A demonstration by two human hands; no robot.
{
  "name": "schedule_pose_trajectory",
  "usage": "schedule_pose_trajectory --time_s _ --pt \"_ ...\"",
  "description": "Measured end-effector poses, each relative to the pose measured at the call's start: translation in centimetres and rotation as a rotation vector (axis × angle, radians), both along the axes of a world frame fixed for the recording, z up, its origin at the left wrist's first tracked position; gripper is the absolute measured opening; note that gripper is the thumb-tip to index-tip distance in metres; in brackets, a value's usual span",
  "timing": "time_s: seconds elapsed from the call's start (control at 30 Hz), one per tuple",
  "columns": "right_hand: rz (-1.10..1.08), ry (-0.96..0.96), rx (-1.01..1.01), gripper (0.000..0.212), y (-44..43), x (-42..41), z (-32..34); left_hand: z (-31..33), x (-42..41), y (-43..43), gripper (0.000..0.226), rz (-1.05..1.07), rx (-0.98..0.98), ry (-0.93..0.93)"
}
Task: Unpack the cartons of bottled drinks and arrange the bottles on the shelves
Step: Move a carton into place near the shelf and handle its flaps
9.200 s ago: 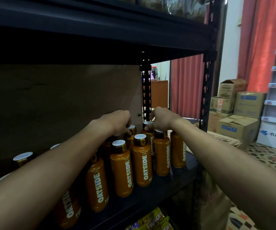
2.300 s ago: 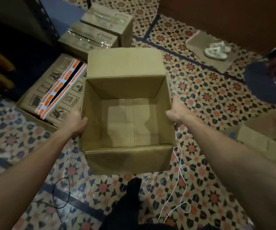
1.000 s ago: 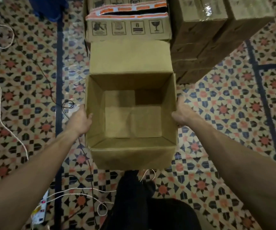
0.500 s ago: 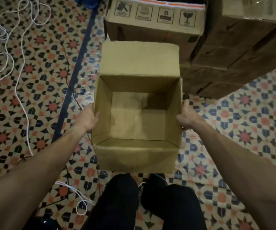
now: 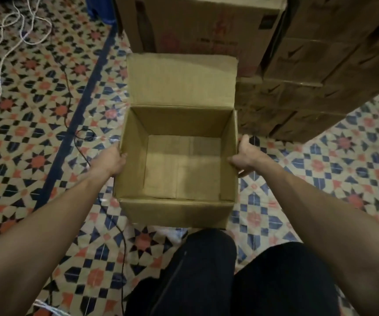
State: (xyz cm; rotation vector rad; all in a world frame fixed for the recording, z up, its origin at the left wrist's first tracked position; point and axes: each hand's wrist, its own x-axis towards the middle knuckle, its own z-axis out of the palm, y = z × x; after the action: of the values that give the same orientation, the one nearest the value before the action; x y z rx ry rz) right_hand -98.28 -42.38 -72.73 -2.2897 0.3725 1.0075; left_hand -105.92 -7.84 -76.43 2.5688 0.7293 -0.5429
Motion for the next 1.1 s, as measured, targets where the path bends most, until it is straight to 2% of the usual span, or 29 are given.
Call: schedule_pose_trajectory --time_s 0.2,0.33,0.57,0.7,0.83,1.0,1.1 --pt "-0.001 -0.01 0.057 0.069 -0.6 1.1 -4.4 -4.9 1.5 -0.2 0.043 -0.007 -0.07 -0.131" --pt "0.027 -0.06 0.068 0.06 -0.9 1.0 -7.4 -7.7 2.3 0.5 0.042 0.01 -0.081 -0.139" --pt "-0.01 -0.084 0.096 0.049 -1.2 1.7 -9.4 -9.3 4.6 0.1 0.044 -0.001 -0.064 -0.19" --pt "-0.049 -0.059 0.109 0.051 -1.6 1.9 -9.6 -8.4 7.1 -0.8 0.044 0.014 -0.071 -0.172" --pt "-0.077 -0.073 0.125 0.048 -1.9 2.7 -10.2 -6.5 10.7 -1.8 0.055 0.049 -0.092 -0.34" --pt "-0.046 -0.122 0.116 0.047 -1.5 3.7 -10.4 -4.2 14.1 -3.2 0.059 0.007 -0.296 -0.584" --pt "-0.037 -0.128 0.1 0.051 -1.2 4.3 -10.2 -3.7 15.6 -3.3 0.073 -0.014 -0.278 -0.657"
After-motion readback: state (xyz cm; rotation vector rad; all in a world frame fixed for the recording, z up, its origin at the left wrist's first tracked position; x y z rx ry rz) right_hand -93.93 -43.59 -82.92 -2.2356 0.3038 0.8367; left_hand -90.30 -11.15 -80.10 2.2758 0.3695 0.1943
